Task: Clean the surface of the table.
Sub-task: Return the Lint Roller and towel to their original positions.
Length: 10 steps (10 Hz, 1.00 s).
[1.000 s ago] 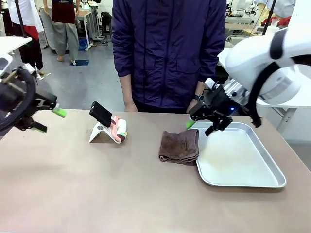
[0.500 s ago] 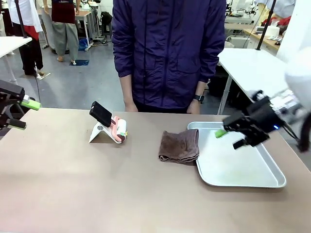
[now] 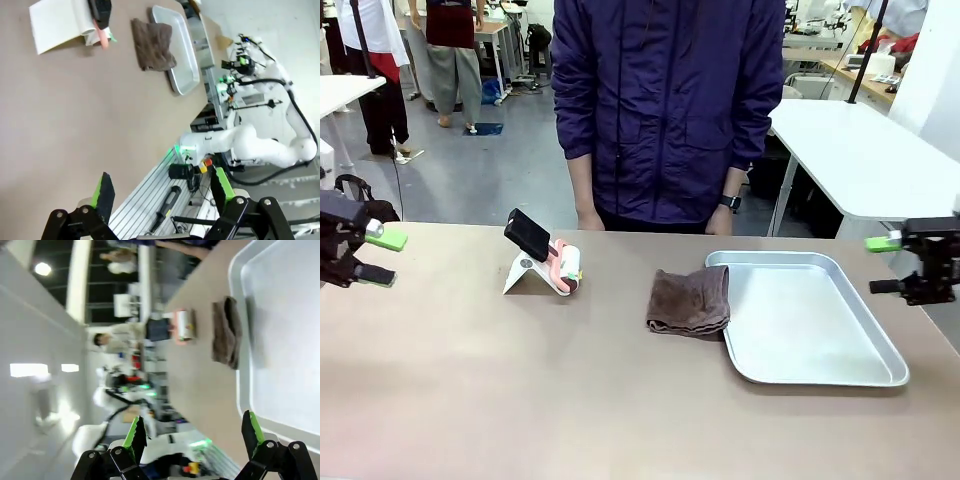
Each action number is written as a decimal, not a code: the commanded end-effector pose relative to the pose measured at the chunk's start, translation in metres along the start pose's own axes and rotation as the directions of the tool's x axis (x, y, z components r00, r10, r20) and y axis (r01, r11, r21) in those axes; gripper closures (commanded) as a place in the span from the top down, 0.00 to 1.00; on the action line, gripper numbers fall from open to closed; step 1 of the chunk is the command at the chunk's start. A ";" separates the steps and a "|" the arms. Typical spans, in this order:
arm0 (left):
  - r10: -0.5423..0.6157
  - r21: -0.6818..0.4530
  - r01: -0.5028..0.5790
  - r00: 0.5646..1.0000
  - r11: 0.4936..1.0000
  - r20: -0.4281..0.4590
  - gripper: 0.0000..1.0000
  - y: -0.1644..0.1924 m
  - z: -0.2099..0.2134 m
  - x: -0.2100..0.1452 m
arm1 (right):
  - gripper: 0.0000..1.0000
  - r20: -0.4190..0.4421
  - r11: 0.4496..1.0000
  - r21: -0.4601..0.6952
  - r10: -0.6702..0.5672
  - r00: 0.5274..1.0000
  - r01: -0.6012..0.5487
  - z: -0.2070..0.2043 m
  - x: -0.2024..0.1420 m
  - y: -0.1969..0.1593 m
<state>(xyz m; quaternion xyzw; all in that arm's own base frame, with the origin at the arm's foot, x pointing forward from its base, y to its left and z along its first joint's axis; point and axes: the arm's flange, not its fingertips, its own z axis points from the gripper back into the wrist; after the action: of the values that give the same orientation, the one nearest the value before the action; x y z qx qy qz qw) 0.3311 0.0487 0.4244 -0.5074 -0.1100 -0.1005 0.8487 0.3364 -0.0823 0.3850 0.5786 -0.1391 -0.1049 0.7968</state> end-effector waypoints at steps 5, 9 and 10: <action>0.000 0.000 0.000 1.000 1.000 0.000 1.00 0.000 0.000 0.000 | 1.00 0.000 1.000 0.000 0.000 1.000 0.000 0.000 0.000 0.000; 0.000 0.000 0.000 1.000 1.000 0.000 1.00 0.000 0.000 0.000 | 1.00 0.000 1.000 0.000 0.000 1.000 0.000 0.000 0.000 0.000; 0.000 0.000 0.000 1.000 1.000 0.000 1.00 0.000 0.000 0.000 | 1.00 0.000 1.000 0.000 0.000 1.000 0.000 0.000 0.000 0.000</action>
<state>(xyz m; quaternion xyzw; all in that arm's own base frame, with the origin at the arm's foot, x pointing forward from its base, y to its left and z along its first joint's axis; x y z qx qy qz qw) 0.3387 0.0536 0.4270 -0.5024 -0.1067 -0.1037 0.8517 0.3383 -0.0825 0.3843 0.5842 -0.1358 -0.1093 0.7926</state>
